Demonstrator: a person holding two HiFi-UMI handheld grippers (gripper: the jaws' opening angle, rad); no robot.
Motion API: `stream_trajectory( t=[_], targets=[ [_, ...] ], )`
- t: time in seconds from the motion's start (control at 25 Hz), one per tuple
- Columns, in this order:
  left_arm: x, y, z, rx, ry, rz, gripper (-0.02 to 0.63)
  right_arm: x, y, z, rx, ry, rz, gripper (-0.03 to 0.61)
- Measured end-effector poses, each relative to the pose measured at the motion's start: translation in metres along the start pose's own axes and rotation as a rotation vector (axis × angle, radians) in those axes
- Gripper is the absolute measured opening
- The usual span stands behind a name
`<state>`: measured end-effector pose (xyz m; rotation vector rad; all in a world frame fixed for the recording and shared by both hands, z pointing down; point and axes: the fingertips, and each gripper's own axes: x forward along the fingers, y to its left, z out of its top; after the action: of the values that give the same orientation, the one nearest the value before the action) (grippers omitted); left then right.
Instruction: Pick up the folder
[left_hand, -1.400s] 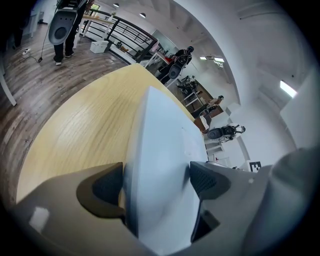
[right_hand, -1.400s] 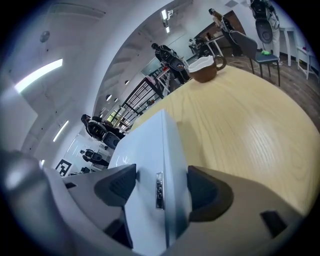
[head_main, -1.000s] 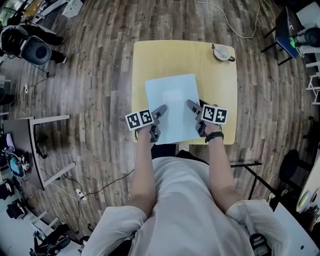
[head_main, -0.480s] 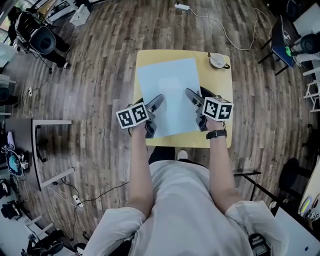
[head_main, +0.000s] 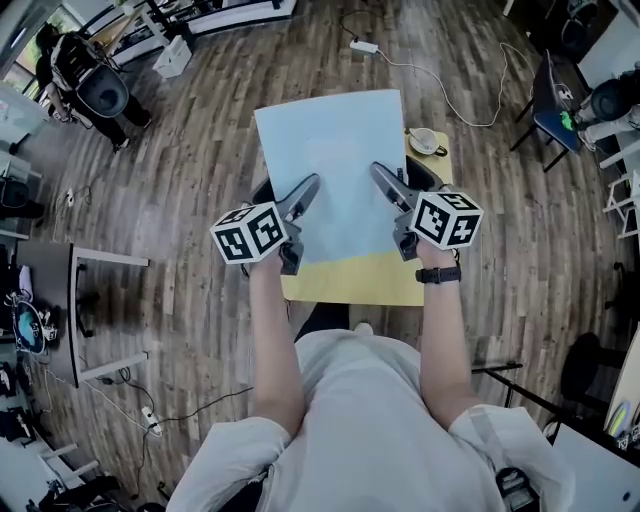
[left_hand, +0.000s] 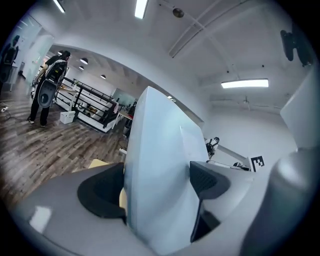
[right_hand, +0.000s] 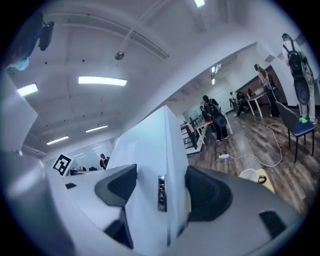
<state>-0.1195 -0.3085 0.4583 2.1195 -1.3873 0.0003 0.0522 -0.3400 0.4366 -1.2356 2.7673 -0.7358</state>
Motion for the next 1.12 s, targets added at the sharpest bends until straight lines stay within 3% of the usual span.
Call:
stream_trajectory(
  t=[0.68, 0.88, 1.12],
  targets=[
    [-0.082, -0.078, 0.092, 0.18, -0.23, -0.083, 0.416, -0.064, 0.09, 0.098, -0.171, -0.242, 0.041, 0.307],
    [-0.109, -0.099, 0.119, 0.265, -0.314, -0.118, 0.416, -0.081, 0.117, 0.122, -0.194, -0.306, 0.068, 0.307],
    [-0.143, -0.156, 0.112, 0.345, -0.388, -0.138, 0.416, -0.144, 0.132, 0.136, -0.238, -0.384, 0.09, 0.307]
  ],
)
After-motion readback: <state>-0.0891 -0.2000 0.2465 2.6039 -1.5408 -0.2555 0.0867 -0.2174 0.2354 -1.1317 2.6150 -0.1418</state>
